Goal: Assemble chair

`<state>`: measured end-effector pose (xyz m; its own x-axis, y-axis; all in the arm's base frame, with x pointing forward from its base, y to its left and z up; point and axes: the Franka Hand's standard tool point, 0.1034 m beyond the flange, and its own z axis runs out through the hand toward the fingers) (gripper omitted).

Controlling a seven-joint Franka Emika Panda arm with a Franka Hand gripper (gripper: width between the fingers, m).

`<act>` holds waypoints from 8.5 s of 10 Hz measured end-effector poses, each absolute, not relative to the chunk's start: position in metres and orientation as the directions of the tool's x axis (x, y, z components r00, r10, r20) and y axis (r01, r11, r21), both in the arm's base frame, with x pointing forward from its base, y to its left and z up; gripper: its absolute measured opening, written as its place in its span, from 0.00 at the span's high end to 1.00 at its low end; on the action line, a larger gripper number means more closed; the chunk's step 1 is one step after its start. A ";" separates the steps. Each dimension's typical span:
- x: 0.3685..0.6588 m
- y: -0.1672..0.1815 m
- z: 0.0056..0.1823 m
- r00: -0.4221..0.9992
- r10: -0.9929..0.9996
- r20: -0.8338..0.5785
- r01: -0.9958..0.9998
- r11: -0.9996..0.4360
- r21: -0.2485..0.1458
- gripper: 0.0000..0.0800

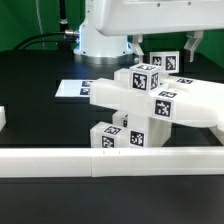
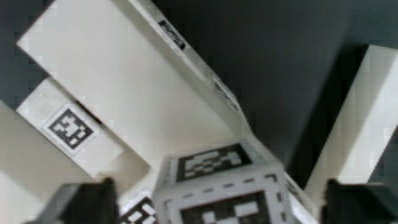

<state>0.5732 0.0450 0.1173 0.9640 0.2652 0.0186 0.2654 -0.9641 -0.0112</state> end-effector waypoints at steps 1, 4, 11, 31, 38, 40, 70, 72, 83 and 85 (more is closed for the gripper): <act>0.573 0.045 0.117 0.966 0.257 0.018 0.257 -0.966 -0.012 0.57; 0.574 0.044 0.117 0.990 0.142 0.018 0.142 -0.990 -0.019 0.65; 0.576 0.047 0.117 0.793 -0.609 -0.026 -0.609 -0.790 -0.072 0.65; 0.582 0.041 0.120 0.919 -0.392 0.047 -0.387 -0.918 -0.091 0.19; 0.584 0.038 0.117 0.997 0.019 0.071 0.022 -0.999 -0.037 0.34; 0.584 0.038 0.117 0.997 0.015 0.070 0.017 -0.999 -0.038 0.65; 0.595 0.068 0.121 0.865 -0.499 0.041 -0.492 -0.863 -0.118 0.19; 0.596 0.065 0.121 0.955 -0.287 0.073 -0.280 -0.956 -0.093 0.19; 0.596 0.042 0.118 0.878 -0.475 0.056 -0.462 -0.873 -0.153 0.64; 0.599 0.043 0.118 0.762 -0.646 0.050 -0.629 -0.755 -0.185 0.64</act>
Offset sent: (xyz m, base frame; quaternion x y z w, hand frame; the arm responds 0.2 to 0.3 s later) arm 0.0026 -0.0022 -0.0062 0.0248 -0.0071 0.1182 0.9927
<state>0.5988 0.0433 0.1176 0.7616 -0.6461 0.0501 -0.6286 -0.7554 -0.1850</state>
